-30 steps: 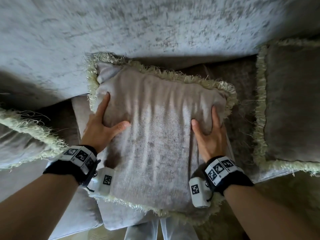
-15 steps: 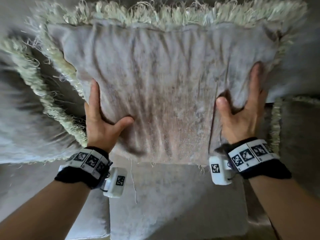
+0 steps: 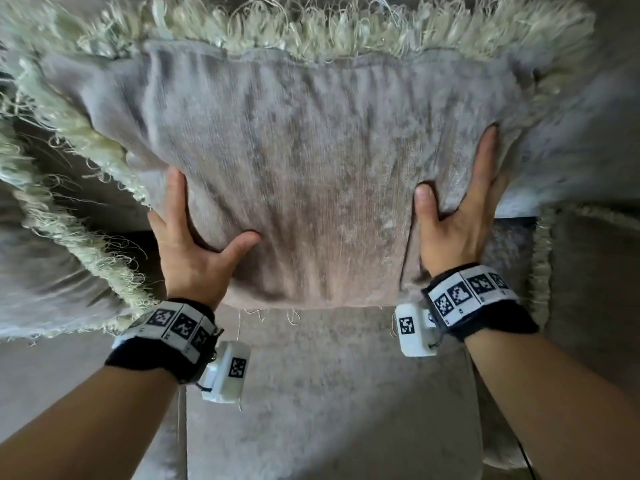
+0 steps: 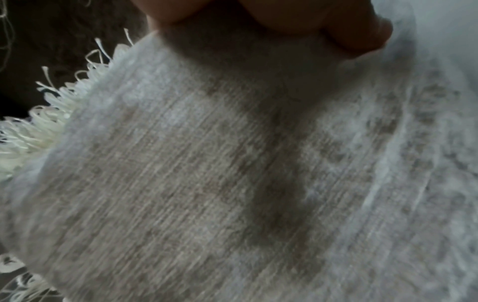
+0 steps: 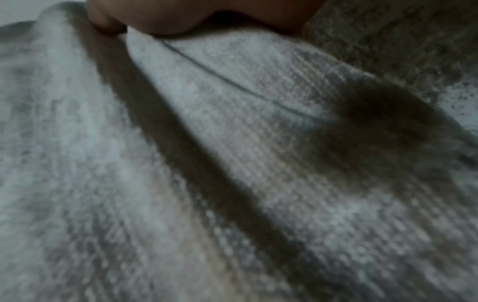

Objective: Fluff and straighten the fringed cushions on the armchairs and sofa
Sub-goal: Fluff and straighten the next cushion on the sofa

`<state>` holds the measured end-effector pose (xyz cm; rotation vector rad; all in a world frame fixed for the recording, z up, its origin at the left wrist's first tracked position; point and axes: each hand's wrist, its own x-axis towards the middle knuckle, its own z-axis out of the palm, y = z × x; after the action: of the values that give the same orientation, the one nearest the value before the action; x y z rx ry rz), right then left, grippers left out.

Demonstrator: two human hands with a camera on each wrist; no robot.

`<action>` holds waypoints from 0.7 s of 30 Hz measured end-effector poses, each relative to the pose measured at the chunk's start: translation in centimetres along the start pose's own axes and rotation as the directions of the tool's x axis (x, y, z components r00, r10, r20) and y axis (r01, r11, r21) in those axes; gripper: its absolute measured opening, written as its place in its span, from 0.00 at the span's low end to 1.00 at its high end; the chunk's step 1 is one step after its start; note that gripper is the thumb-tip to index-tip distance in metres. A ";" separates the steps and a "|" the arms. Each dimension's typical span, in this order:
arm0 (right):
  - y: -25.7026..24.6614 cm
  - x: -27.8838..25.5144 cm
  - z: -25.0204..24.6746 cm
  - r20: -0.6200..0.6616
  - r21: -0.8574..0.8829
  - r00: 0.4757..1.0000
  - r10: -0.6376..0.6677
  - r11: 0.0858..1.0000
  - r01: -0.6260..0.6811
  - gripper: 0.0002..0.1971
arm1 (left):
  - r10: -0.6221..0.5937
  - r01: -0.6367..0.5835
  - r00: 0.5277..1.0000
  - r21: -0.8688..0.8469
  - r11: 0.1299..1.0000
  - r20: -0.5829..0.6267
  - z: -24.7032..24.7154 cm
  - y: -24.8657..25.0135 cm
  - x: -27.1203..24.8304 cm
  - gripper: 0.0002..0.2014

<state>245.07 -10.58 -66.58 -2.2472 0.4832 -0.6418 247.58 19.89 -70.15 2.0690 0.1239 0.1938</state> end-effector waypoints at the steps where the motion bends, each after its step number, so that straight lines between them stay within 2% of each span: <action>1: -0.2 0.0 0.0 -0.001 -0.006 1.000 0.006 1.000 -0.006 0.44 | -0.003 0.003 1.000 0.000 1.000 -0.004 0.0 0.1 0.0 0.60; 4: -0.5 0.3 0.1 0.058 -0.031 0.995 0.084 0.996 -0.082 0.45 | -0.033 0.033 0.999 0.011 0.999 0.002 0.1 0.3 0.0 0.60; 9: -0.3 0.3 -1.4 0.147 -0.077 0.979 0.139 0.989 -0.129 0.44 | -0.106 0.105 0.994 0.047 0.993 0.023 -0.4 1.5 -0.6 0.58; 12: -0.1 -0.4 -3.9 0.179 -0.111 0.976 0.121 0.989 -0.102 0.41 | -0.125 0.124 0.992 0.090 0.988 0.005 -1.0 3.1 -1.4 0.50; 15: -0.8 -0.7 -7.3 0.245 -0.245 0.957 0.158 0.965 -0.097 0.34 | -0.183 0.182 0.983 0.180 0.967 -0.013 -1.0 6.0 -2.0 0.44; 18: -1.4 -0.8 -11.2 0.296 -0.375 0.925 0.238 0.920 -0.116 0.28 | -0.282 0.259 0.959 0.330 0.908 0.021 -0.3 9.9 -2.6 0.42; 21: -1.4 -0.7 -15.9 0.320 -0.494 0.884 0.341 0.856 -0.151 0.24 | -0.399 0.320 0.906 0.389 0.864 0.142 0.7 14.1 -3.9 0.43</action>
<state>235.54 -18.03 -56.18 -2.6002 0.7648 0.0943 244.02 11.80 -58.43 2.3657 0.4386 -0.3127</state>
